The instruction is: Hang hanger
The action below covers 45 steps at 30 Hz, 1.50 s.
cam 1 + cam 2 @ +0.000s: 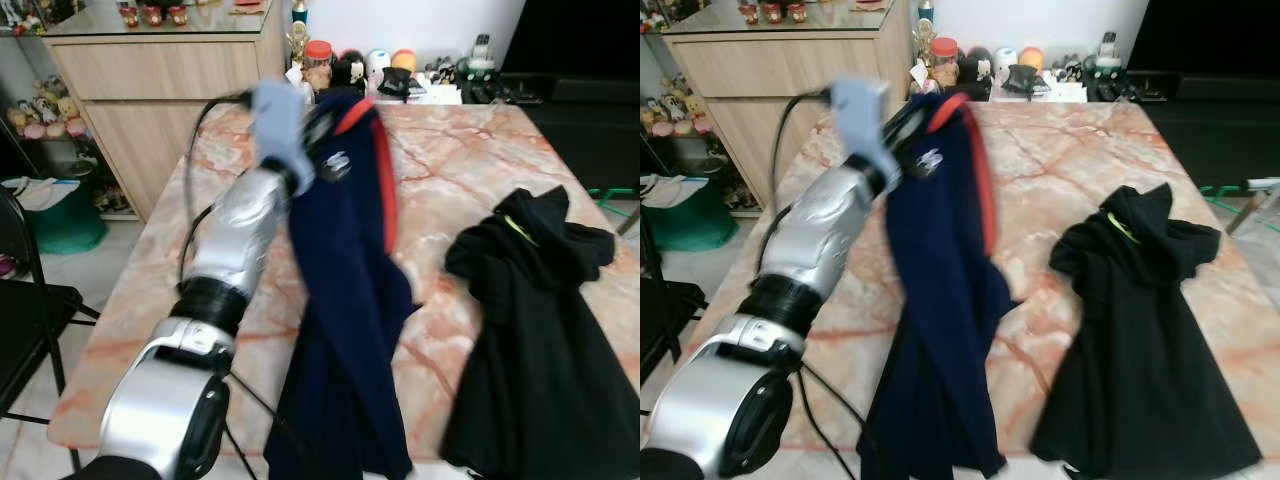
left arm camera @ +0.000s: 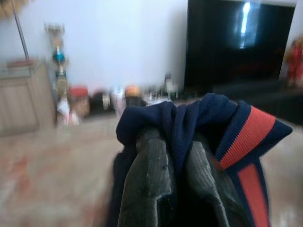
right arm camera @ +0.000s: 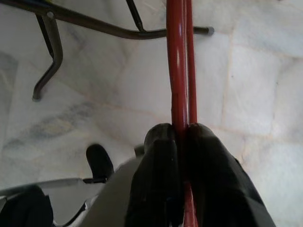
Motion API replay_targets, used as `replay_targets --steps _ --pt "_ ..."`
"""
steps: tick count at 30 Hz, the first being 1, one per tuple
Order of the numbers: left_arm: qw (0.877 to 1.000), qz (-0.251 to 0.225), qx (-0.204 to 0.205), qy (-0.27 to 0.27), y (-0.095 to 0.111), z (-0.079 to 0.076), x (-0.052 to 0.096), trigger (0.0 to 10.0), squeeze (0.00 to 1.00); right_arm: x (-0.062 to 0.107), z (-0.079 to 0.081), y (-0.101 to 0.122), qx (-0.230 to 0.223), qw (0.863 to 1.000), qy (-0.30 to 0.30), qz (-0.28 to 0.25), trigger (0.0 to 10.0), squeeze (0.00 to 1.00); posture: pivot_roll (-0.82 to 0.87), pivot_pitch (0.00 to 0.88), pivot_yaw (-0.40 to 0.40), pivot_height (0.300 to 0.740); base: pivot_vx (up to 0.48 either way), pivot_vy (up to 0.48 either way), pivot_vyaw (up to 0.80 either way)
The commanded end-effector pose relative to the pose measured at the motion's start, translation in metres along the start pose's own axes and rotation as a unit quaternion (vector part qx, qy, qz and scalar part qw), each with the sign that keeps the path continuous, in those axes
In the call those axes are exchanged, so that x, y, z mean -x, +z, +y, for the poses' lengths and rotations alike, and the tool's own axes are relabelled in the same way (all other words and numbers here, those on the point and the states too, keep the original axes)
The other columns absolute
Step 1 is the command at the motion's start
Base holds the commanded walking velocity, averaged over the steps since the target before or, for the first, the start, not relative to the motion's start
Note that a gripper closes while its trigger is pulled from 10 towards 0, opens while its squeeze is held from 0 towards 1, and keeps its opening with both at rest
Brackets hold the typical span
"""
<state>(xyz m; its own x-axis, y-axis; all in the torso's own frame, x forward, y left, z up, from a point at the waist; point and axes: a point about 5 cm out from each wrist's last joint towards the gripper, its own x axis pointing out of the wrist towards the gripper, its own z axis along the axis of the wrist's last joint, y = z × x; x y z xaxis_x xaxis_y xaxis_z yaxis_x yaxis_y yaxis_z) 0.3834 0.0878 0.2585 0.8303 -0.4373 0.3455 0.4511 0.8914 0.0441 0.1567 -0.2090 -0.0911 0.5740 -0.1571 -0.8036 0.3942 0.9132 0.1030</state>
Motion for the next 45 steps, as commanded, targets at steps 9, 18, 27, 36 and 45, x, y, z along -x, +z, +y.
replay_targets --steps 9,18,27,36,45 --pt "0.994 0.103 0.005 -0.033 -0.047 -0.019 0.083 10.0 1.00 0.004 -0.014 -0.012 0.008 1.000 -0.014 0.019 10.0 0.00 0.05 0.131 0.023 0.740 0.000 0.000 0.00" --pt "0.987 0.149 -0.029 -0.044 -0.048 -0.021 0.113 10.0 1.00 0.005 -0.016 -0.012 0.012 1.000 -0.011 0.020 10.0 0.00 0.06 0.152 0.019 0.740 0.000 0.000 0.00" --pt "0.972 0.205 -0.072 -0.086 -0.049 -0.016 0.147 10.0 1.00 0.004 -0.016 -0.012 0.013 1.000 -0.011 0.021 10.0 0.00 0.07 0.165 0.017 0.740 0.000 0.000 0.00" --pt "0.979 0.052 0.030 0.196 -0.011 0.034 0.134 10.0 0.75 0.004 -0.016 -0.010 0.013 1.000 -0.011 0.019 10.0 0.00 0.06 0.166 0.011 0.740 0.000 0.000 0.00" --pt "0.979 0.070 0.032 0.188 -0.022 0.014 0.138 10.0 0.00 0.004 -0.017 -0.010 0.009 1.000 -0.015 0.019 10.0 0.00 0.06 0.154 0.005 0.740 0.000 0.000 0.00"
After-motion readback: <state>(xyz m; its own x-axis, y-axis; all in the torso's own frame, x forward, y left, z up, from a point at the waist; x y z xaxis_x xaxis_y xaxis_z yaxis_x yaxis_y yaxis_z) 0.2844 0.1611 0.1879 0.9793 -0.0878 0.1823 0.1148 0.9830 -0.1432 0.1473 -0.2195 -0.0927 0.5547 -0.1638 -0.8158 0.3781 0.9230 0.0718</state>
